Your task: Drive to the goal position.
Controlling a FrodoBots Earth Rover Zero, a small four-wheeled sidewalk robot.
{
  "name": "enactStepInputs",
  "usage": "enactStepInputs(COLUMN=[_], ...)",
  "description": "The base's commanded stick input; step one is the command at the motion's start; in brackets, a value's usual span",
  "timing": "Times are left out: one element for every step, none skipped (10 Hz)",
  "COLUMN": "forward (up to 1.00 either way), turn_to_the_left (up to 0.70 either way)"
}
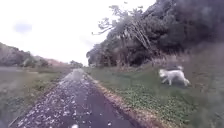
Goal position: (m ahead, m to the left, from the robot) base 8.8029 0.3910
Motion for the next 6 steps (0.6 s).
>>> enactStepInputs(forward=[0.32, 0.05, 0.00, 0.00, 0.00, 0.00], turn_to_the_left=[0.36, 0.57, 0.60, 0.60, 0.60, 0.60])
